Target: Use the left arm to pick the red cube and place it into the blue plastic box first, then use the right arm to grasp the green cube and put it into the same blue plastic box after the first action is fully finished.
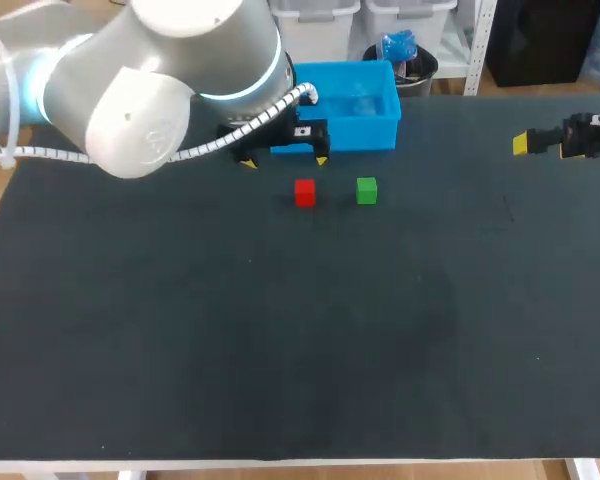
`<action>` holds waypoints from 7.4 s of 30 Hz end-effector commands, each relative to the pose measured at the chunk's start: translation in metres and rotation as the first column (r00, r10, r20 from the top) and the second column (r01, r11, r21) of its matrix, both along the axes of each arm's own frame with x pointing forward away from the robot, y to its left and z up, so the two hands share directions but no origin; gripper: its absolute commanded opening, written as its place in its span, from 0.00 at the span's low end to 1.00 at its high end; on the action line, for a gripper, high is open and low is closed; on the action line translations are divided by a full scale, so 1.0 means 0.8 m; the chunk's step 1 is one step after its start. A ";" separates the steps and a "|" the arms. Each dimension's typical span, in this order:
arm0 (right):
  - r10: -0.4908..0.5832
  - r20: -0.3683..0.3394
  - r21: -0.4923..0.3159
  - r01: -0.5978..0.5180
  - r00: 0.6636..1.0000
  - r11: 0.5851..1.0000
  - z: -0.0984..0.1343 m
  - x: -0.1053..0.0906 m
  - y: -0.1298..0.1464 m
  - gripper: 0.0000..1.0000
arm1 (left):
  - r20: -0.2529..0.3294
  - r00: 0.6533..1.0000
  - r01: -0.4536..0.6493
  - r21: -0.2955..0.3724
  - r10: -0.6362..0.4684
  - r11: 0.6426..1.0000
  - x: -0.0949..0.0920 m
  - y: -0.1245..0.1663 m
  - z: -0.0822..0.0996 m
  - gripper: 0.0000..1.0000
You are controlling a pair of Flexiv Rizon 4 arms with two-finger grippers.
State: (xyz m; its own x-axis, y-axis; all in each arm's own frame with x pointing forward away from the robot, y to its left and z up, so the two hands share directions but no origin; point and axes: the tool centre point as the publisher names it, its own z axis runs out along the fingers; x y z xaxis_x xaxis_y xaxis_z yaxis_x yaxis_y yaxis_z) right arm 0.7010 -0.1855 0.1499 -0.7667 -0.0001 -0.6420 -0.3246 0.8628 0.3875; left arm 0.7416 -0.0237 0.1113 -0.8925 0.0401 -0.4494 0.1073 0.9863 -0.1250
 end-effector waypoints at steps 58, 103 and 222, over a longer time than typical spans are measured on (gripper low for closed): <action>0.001 0.001 0.001 -0.001 1.000 1.000 -0.001 0.000 0.000 1.00 | -0.142 0.987 -0.068 0.055 0.076 0.996 0.069 -0.022 -0.126 1.00; 0.001 0.001 0.001 -0.001 1.000 1.000 -0.001 0.000 0.000 1.00 | -0.157 0.982 -0.085 0.107 0.101 0.991 0.059 -0.025 -0.149 0.00; 0.001 0.001 0.001 -0.001 1.000 1.000 -0.001 0.000 0.000 1.00 | 0.134 0.932 0.349 -0.076 -0.337 0.934 0.280 -0.032 -0.047 0.00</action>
State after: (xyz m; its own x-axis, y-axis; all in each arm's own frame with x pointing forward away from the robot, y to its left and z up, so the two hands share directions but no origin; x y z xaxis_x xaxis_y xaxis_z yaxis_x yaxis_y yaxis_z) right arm 0.7010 -0.1855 0.1499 -0.7667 -0.0001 -0.6420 -0.3245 0.8629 0.3874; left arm 0.9441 -0.0407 0.0852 -0.7626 0.2773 -0.5844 0.4543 0.8728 -0.1786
